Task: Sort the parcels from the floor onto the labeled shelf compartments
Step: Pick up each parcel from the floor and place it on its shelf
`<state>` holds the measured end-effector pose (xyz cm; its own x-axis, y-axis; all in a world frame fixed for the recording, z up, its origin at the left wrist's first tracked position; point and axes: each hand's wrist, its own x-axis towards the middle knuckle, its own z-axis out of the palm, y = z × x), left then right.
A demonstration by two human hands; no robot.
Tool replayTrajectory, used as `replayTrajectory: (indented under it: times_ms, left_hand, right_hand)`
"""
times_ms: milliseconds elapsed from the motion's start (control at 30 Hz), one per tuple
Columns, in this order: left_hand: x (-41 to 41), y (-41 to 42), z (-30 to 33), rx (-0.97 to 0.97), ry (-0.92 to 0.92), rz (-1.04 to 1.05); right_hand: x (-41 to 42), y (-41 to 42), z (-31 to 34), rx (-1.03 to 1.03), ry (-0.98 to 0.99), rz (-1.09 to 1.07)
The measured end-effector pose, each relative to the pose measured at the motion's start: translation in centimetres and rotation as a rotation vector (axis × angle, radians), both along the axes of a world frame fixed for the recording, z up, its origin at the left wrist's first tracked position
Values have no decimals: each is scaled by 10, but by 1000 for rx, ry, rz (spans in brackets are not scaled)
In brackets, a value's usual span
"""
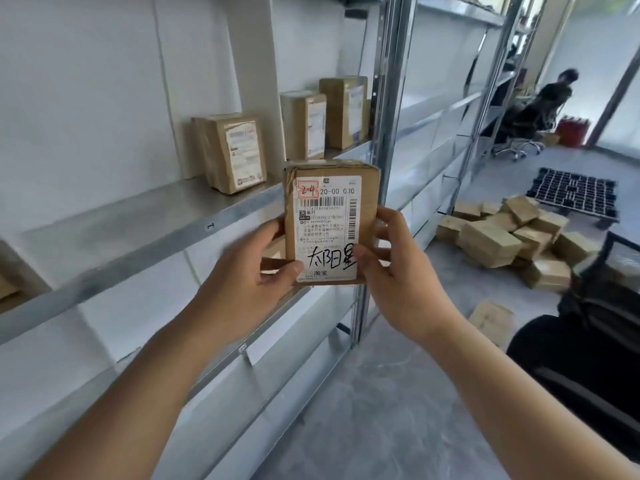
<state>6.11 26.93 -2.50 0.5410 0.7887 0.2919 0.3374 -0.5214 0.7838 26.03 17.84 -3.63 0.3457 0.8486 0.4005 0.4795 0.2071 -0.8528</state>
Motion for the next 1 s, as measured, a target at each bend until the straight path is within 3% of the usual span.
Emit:
replayTrajectory:
  times_ms: [367,1000]
  left_hand:
    - [162,55,-23,-112,-22,145]
    - [330,239,-116,-330,-120,372]
  right_hand:
    - [170,79,-19,-116,29,128]
    - [348,301,-103,-259,118,309]
